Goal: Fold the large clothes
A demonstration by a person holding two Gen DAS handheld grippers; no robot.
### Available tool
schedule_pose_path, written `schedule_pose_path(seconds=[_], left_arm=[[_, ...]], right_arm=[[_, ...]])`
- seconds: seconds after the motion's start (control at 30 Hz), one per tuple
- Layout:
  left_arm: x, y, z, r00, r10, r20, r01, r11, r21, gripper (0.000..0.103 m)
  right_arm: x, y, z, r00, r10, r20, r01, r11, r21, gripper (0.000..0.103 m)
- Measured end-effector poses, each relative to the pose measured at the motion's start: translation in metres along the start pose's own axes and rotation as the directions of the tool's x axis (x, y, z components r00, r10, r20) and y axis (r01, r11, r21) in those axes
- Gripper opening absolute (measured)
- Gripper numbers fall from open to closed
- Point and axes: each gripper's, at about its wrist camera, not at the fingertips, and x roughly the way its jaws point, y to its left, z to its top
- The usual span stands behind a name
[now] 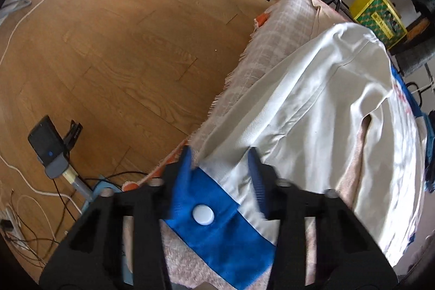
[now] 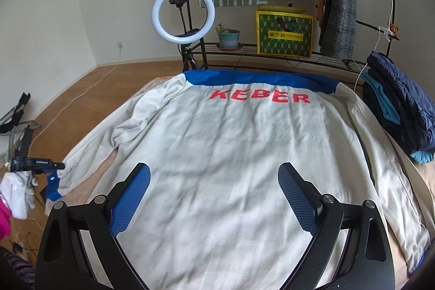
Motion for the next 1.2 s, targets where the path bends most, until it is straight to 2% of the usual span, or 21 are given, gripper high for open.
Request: schedule_pose_path(seconds=[0.03, 0.13, 0.23, 0.33, 0.5, 0.63, 0.7, 0.73, 0.8, 0.9, 0.97, 1.07, 1.2], left_arm=[[0.000, -0.001, 0.001, 1.000, -0.005, 0.004, 0.005, 1.000, 0.005, 0.016], [-0.005, -0.004, 0.003, 0.999, -0.030, 0.026, 0.030, 0.999, 0.013, 0.004], [-0.021, -0.010, 0.004, 0.996, -0.043, 0.076, 0.040, 0.999, 0.037, 0.002], [-0.041, -0.016, 0.006, 0.987, -0.107, 0.119, 0.105, 0.994, 0.026, 0.001], [-0.082, -0.050, 0.002, 0.961, -0.201, 0.191, 0.189, 0.979, 0.079, 0.001], [-0.108, -0.090, -0.009, 0.941, -0.258, 0.220, 0.222, 0.959, 0.176, 0.001], [-0.119, -0.113, -0.019, 0.930, -0.290, 0.225, 0.239, 0.944, 0.227, 0.001], [-0.124, -0.123, -0.023, 0.927, -0.299, 0.226, 0.241, 0.938, 0.249, 0.001], [-0.134, -0.144, -0.035, 0.916, -0.331, 0.224, 0.258, 0.918, 0.301, 0.000], [-0.149, -0.171, -0.054, 0.901, -0.374, 0.220, 0.278, 0.887, 0.370, 0.000], [-0.160, -0.191, -0.070, 0.890, -0.403, 0.212, 0.292, 0.862, 0.414, 0.000], [-0.168, -0.216, -0.096, 0.878, -0.446, 0.177, 0.322, 0.821, 0.472, 0.000], [-0.166, -0.247, -0.130, 0.879, -0.462, 0.122, 0.337, 0.780, 0.527, 0.000]], right_arm=[[0.001, 0.001, 0.000, 1.000, -0.001, -0.002, 0.001, 1.000, -0.003, 0.095], [0.004, 0.002, -0.001, 1.000, -0.003, -0.015, 0.003, 1.000, -0.008, 0.095], [0.007, 0.002, -0.001, 1.000, -0.001, -0.028, 0.001, 1.000, -0.003, 0.095], [0.010, 0.002, -0.001, 0.999, 0.012, -0.052, -0.012, 1.000, 0.002, 0.095], [0.014, 0.002, -0.002, 0.995, 0.035, -0.094, -0.034, 0.999, 0.012, 0.095], [0.014, 0.001, -0.002, 0.994, 0.036, -0.099, -0.034, 0.999, 0.020, 0.094], [0.015, -0.001, -0.001, 0.993, 0.050, -0.109, -0.047, 0.998, 0.028, 0.079], [0.017, -0.003, -0.001, 0.991, 0.059, -0.120, -0.055, 0.998, 0.036, 0.077], [0.021, -0.007, 0.000, 0.987, 0.079, -0.141, -0.072, 0.996, 0.056, 0.059], [0.028, -0.014, 0.001, 0.976, 0.128, -0.177, -0.111, 0.988, 0.106, 0.044], [0.031, -0.019, 0.005, 0.968, 0.165, -0.188, -0.140, 0.981, 0.136, 0.038], [0.035, -0.021, 0.015, 0.962, 0.203, -0.184, -0.179, 0.974, 0.142, 0.038], [0.047, -0.020, 0.037, 0.958, 0.230, -0.173, -0.211, 0.970, 0.121, 0.038]])
